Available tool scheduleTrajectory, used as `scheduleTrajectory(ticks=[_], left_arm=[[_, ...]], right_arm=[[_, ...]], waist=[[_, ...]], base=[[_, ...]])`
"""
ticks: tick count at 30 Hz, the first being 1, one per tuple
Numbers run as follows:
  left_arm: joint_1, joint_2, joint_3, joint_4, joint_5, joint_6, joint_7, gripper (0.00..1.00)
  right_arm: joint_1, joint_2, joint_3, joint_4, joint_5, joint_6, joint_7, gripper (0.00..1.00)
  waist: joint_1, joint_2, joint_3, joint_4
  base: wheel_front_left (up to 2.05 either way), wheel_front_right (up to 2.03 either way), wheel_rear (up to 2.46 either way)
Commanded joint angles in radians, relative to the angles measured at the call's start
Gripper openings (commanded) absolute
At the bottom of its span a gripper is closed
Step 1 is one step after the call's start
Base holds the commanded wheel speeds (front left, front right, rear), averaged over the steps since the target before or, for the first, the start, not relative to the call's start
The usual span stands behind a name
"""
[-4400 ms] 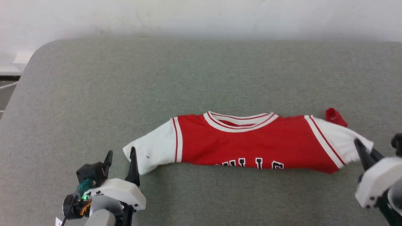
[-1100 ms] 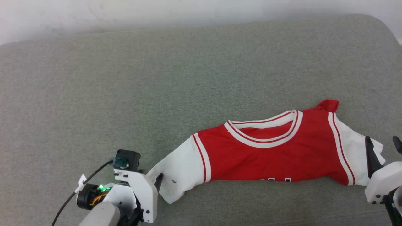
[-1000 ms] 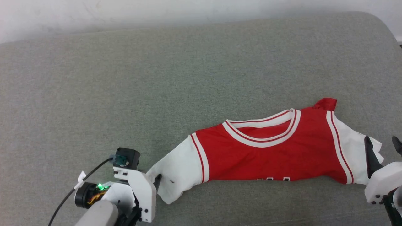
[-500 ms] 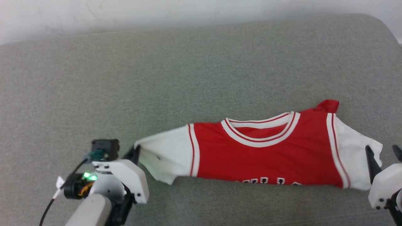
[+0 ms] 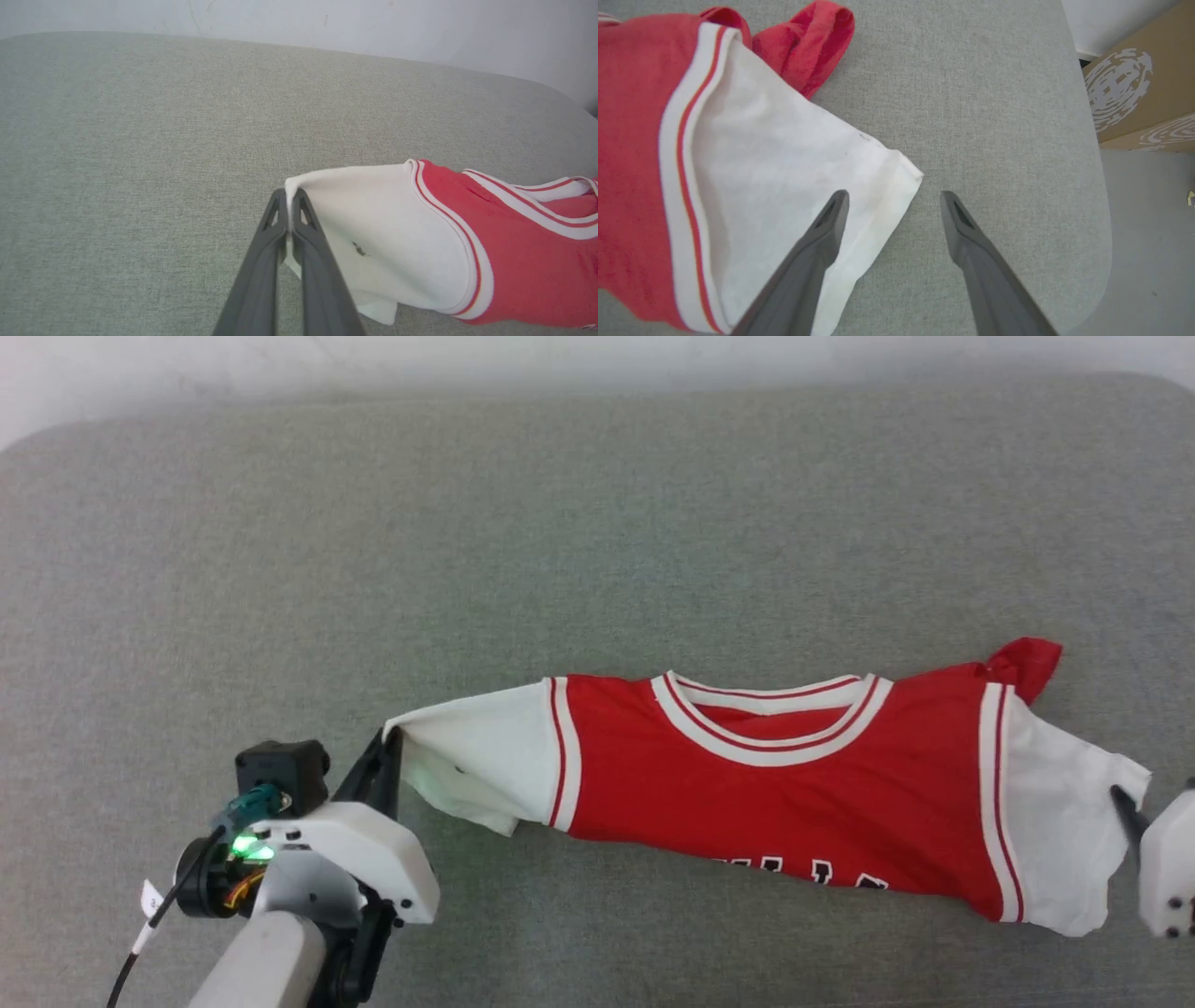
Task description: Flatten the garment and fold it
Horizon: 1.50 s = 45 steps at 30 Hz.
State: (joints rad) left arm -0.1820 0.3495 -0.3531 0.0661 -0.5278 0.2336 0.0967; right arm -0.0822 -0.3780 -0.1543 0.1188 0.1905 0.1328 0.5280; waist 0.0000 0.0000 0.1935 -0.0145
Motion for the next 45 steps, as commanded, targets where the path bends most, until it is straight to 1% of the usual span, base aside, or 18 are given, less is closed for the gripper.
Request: scheduleTrajectory(ticks=[1, 4, 9, 11, 16, 17, 18, 20, 23, 26, 28, 32, 35, 38, 41, 45], left_arm=[[-0.001, 0.002, -0.006, -0.010, 0.005, -0.008, 0.002, 0.00], [-0.007, -0.001, -0.022, -0.028, 0.014, -0.006, 0.013, 0.00], [-0.018, -0.005, -0.041, -0.043, 0.021, -0.007, 0.025, 0.00], [-0.023, -0.007, -0.047, -0.045, 0.021, -0.009, 0.027, 0.00], [-0.032, -0.006, -0.054, -0.044, 0.022, -0.012, 0.032, 0.00], [-0.032, -0.006, -0.055, -0.044, 0.022, -0.012, 0.032, 0.00], [-0.033, -0.005, -0.056, -0.042, 0.021, -0.013, 0.032, 0.00], [-0.032, -0.005, -0.057, -0.038, 0.020, -0.013, 0.032, 0.00], [-0.030, -0.001, -0.054, -0.032, 0.019, -0.013, 0.022, 0.00], [-0.026, 0.003, -0.041, -0.032, 0.019, -0.011, -0.006, 0.00], [-0.024, 0.007, -0.033, -0.039, 0.021, -0.008, -0.024, 0.00], [-0.021, 0.022, -0.011, -0.076, 0.024, -0.001, -0.055, 0.00], [-0.029, 0.037, 0.018, -0.122, 0.022, 0.002, -0.083, 0.00], [-0.044, 0.047, 0.052, -0.183, 0.002, -0.009, -0.114, 0.00], [-0.070, 0.077, 0.088, -0.243, 0.017, -0.001, -0.134, 0.00], [-0.117, 0.118, 0.152, -0.323, 0.034, 0.023, -0.148, 0.00]], right_arm=[[-0.037, -0.022, 0.010, 0.031, 0.015, -0.002, 0.006, 1.00], [-0.091, -0.064, 0.037, 0.108, 0.029, -0.002, 0.021, 1.00], [-0.154, -0.107, 0.076, 0.231, 0.043, -0.002, 0.041, 1.00], [-0.172, -0.115, 0.094, 0.272, 0.051, -0.002, 0.031, 1.00], [-0.191, -0.121, 0.181, 0.348, 0.079, -0.002, 0.014, 1.00], [-0.192, -0.123, 0.202, 0.359, 0.085, -0.002, 0.012, 0.42], [-0.191, -0.127, 0.225, 0.366, 0.091, -0.002, 0.005, 0.00], [-0.194, -0.138, 0.245, 0.379, 0.100, -0.002, -0.025, 0.00], [-0.212, -0.155, 0.245, 0.387, 0.097, -0.002, -0.110, 0.00], [-0.232, -0.168, 0.235, 0.375, 0.092, -0.002, -0.182, 0.00], [-0.242, -0.182, 0.235, 0.348, 0.077, -0.002, -0.210, 0.00], [-0.266, -0.208, 0.225, 0.237, 0.054, -0.002, -0.238, 0.00], [-0.294, -0.224, 0.195, 0.129, 0.054, -0.002, -0.244, 0.00], [-0.324, -0.243, 0.174, 0.024, 0.051, -0.002, -0.243, 0.00], [-0.356, -0.254, 0.157, -0.067, 0.065, -0.002, -0.230, 0.00], [-0.398, -0.268, 0.147, -0.148, 0.054, -0.002, -0.198, 0.00]], waist=[[0.0000, 0.0000, 0.023, 0.018], [0.0000, 0.0000, 0.041, 0.032], [0.0000, 0.0000, 0.067, 0.055], [0.0000, 0.0000, 0.075, 0.062], [0.0000, 0.0000, 0.087, 0.070], [0.0000, 0.0000, 0.087, 0.070], [0.0000, 0.0000, 0.086, 0.070], [0.0000, 0.0000, 0.079, 0.069], [0.0000, 0.0000, 0.056, 0.062], [0.0000, 0.0000, 0.020, 0.049], [0.0000, 0.0000, -0.008, 0.038], [0.0000, 0.0000, -0.063, 0.014], [0.0000, 0.0000, -0.100, -0.003], [0.0000, 0.0000, -0.138, -0.017], [0.0000, 0.0000, -0.171, -0.024], [0.0000, 0.0000, -0.197, -0.034]], base=[[0.00, 0.00, 0.00], [0.00, 0.00, 0.00], [0.00, 0.00, 0.00], [0.00, 0.00, 0.00], [0.00, 0.00, 0.00], [0.00, 0.00, 0.00], [0.00, 0.00, 0.00], [0.00, 0.00, 0.00], [0.00, 0.00, 0.00], [0.00, 0.00, 0.00], [0.00, 0.00, 0.00], [0.00, 0.00, 0.00], [0.00, 0.00, 0.00], [0.00, 0.00, 0.00], [0.00, 0.00, 0.00], [0.00, 0.00, 0.00]])
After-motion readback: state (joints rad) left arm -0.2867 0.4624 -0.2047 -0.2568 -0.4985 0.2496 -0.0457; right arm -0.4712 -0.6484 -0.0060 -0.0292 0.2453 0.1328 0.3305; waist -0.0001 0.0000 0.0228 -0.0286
